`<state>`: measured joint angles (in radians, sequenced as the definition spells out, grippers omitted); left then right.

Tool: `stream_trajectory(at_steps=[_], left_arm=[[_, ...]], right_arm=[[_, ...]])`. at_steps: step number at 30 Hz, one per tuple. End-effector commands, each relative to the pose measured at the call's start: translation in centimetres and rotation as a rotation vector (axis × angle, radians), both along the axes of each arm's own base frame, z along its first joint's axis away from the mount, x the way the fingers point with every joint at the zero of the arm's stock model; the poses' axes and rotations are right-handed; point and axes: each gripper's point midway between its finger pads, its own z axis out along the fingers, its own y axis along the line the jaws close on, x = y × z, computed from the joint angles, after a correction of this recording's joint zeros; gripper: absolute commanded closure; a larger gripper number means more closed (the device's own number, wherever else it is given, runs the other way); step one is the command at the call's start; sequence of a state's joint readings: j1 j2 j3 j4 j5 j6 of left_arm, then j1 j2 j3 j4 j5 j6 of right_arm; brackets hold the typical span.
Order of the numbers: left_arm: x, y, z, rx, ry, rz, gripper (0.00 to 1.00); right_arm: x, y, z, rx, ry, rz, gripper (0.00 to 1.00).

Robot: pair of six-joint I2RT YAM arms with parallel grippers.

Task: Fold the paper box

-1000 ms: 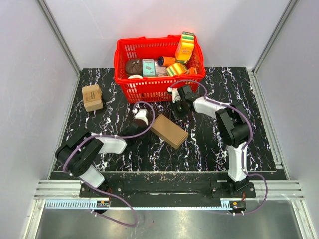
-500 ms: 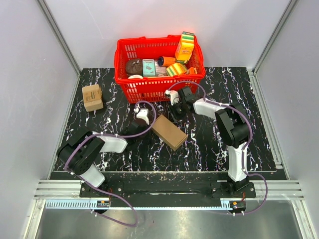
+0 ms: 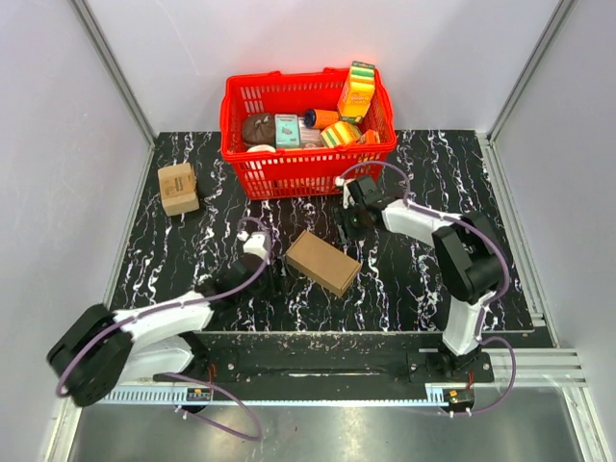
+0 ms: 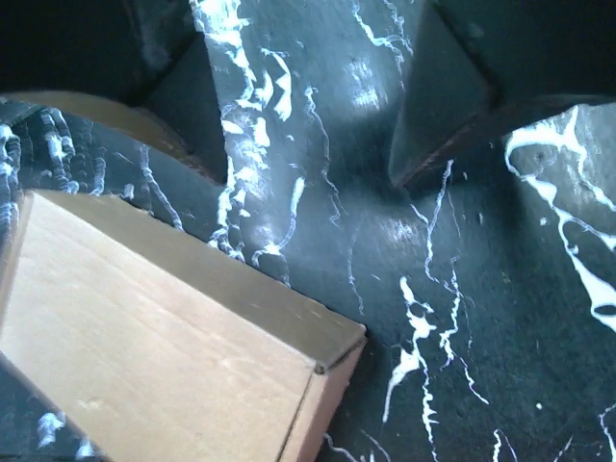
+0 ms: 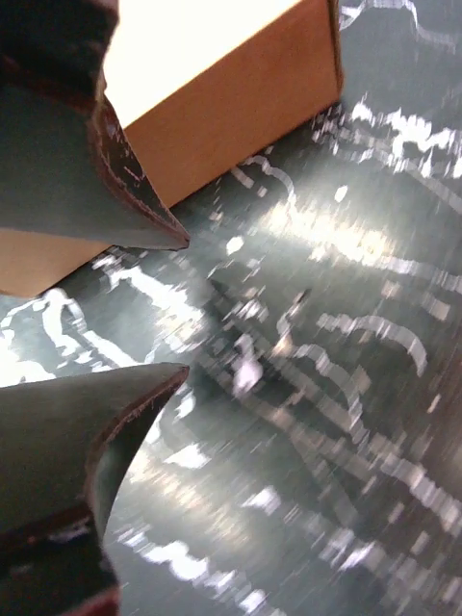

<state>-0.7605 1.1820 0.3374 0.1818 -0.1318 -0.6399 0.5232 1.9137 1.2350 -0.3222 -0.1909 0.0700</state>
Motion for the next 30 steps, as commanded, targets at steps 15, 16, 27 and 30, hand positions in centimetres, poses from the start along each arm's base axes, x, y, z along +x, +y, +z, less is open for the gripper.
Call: stream_trajectory(at_steps=[15,16,27,30], left_arm=[[-2.5,4.6,7.9,-0.058,-0.081,0.134,0.01],[-2.3,4.6,8.3,-0.061,-0.089,0.138,0.01],[-1.8,5.5,9.7,-0.007,-0.161,0.130,0.01],[-1.7,5.9,10.5,0.016,-0.172,0.137,0.01]], right_arm=[[-5.7,-5.1,15.9,0.410,-0.231,-0.452,0.09],[-6.1,-4.8,15.8,0.449,-0.242,-0.438,0.06],[-8.4,-7.8,15.4,0.539,-0.348,-0.545,0.00],[-8.5,-8.6,14.9,0.536,-0.415,-0.543,0.00]])
